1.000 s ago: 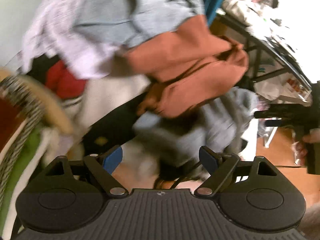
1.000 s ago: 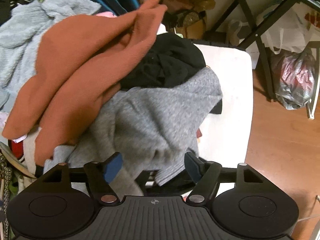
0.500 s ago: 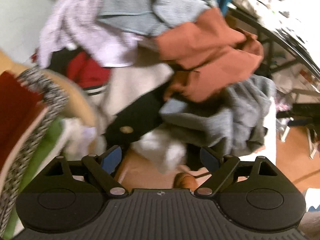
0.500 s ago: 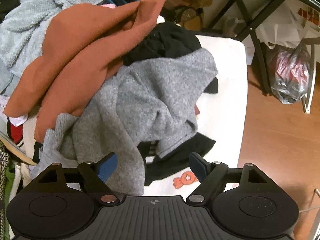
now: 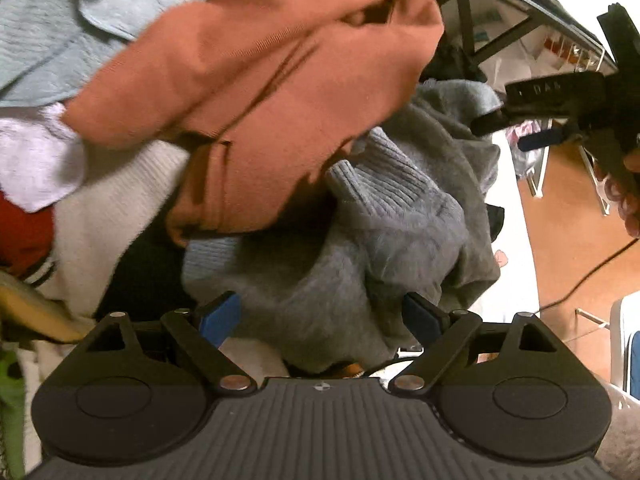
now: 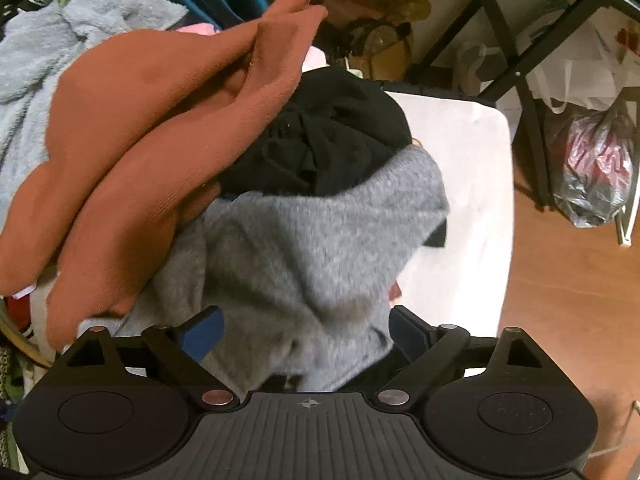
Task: Fold clothes
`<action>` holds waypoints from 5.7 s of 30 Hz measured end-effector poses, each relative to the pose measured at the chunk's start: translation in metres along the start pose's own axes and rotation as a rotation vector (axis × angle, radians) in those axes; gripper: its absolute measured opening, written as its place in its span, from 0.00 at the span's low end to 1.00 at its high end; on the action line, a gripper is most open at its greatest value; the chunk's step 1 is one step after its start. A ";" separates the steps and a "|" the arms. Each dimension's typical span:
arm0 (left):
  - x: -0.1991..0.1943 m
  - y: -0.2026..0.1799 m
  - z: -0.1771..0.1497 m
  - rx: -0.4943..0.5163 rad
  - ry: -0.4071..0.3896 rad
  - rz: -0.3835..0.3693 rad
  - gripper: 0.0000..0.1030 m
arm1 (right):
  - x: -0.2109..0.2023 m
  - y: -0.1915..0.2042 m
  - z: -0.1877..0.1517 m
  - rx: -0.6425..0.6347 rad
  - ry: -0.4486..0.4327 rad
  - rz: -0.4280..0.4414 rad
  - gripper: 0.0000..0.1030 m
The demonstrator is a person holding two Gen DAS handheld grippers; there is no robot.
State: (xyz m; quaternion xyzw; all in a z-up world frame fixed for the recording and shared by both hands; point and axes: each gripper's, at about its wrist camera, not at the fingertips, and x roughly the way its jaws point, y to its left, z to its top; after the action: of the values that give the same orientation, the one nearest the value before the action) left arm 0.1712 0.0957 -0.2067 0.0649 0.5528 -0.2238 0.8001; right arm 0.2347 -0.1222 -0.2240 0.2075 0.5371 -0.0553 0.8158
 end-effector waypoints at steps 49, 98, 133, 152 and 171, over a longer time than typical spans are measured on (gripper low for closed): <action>-0.242 0.026 0.062 -0.092 -0.721 0.126 0.08 | -0.226 0.067 0.090 -0.154 -0.568 0.409 0.17; -0.094 0.063 -0.047 -0.255 -0.253 0.276 0.83 | 0.037 0.052 -0.080 -0.156 0.132 0.109 0.74; -0.097 0.049 -0.077 -0.295 -0.196 0.234 0.84 | 0.024 0.102 -0.044 -0.257 -0.004 0.308 0.06; -0.073 0.042 -0.085 -0.328 -0.129 0.211 0.85 | 0.069 0.121 0.013 -0.275 0.006 0.246 0.17; -0.027 0.012 -0.035 -0.193 -0.095 0.139 0.85 | 0.040 -0.023 -0.033 0.022 0.053 0.086 0.51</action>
State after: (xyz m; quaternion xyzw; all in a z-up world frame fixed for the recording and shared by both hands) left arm 0.1386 0.1259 -0.1970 0.0154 0.5273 -0.1163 0.8416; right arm 0.2162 -0.1245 -0.2776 0.2406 0.5485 -0.0204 0.8005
